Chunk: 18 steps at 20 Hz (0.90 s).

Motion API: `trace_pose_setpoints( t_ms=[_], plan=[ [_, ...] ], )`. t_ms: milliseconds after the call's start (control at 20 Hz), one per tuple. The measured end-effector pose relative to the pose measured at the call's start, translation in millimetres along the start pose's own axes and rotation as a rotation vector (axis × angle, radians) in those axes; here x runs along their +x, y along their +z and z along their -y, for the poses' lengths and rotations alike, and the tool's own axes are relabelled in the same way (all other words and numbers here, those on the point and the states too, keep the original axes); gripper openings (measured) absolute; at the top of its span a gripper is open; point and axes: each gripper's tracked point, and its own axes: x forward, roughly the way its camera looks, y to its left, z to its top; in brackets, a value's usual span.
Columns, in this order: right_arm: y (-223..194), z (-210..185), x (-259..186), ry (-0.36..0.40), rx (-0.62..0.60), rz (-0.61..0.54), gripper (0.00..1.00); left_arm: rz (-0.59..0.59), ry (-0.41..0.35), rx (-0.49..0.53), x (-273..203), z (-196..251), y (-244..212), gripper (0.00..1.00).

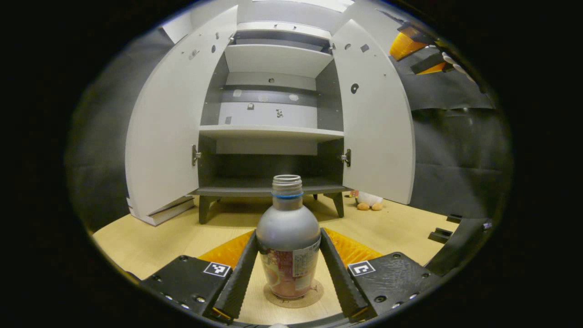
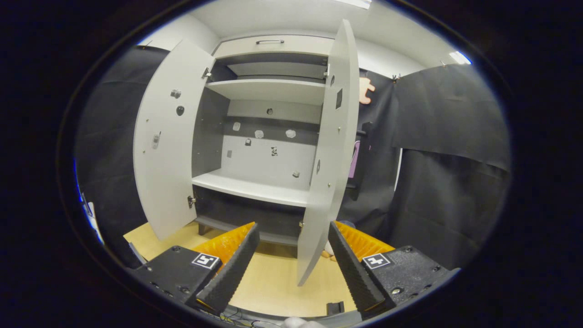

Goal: Grasp the bottle in the cabinet with the left hand and place it on the coaster, then close the right door with the right hand and the left door with the left hand.

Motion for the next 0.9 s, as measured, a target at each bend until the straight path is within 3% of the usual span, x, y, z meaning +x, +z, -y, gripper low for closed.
trace_pose_setpoints(
  t_ms=[50,150,200,400,550,650,700,750,900],
  plan=[
    [-2.1,-0.4,0.9,0.003,-0.002,-0.012,0.99,-0.013,-0.002,-0.006,1.0,1.9,-7.6,0.83],
    [0.7,-1.3,1.2,0.008,-0.003,-0.010,1.00,0.009,-0.004,-0.001,1.1,4.3,-6.5,0.79],
    [2.2,-1.9,1.6,0.011,-0.007,-0.009,0.99,-0.004,-0.008,0.009,3.2,5.8,-9.3,0.84],
    [7.6,-6.6,0.2,0.023,-0.025,-0.003,0.99,-0.005,-0.008,0.000,1.7,3.5,-9.7,0.86],
    [8.4,-7.2,0.0,0.026,-0.026,0.002,0.99,0.013,0.000,0.011,-1.1,-0.1,3.6,0.95],
    [8.1,-7.1,-1.4,0.026,-0.024,0.002,0.99,0.024,-0.001,0.038,-1.5,-0.1,13.4,0.95],
    [8.6,-7.8,-1.1,0.025,-0.024,0.003,0.99,0.030,-0.004,0.049,-2.0,0.6,18.8,0.91],
    [8.7,-8.0,-2.0,0.026,-0.023,0.005,0.99,0.042,-0.006,0.057,-2.8,1.3,25.0,0.97],
    [9.8,-10.0,-4.5,0.028,-0.018,0.012,0.99,0.066,-0.006,0.066,-4.2,3.7,41.6,0.97]
  ],
)
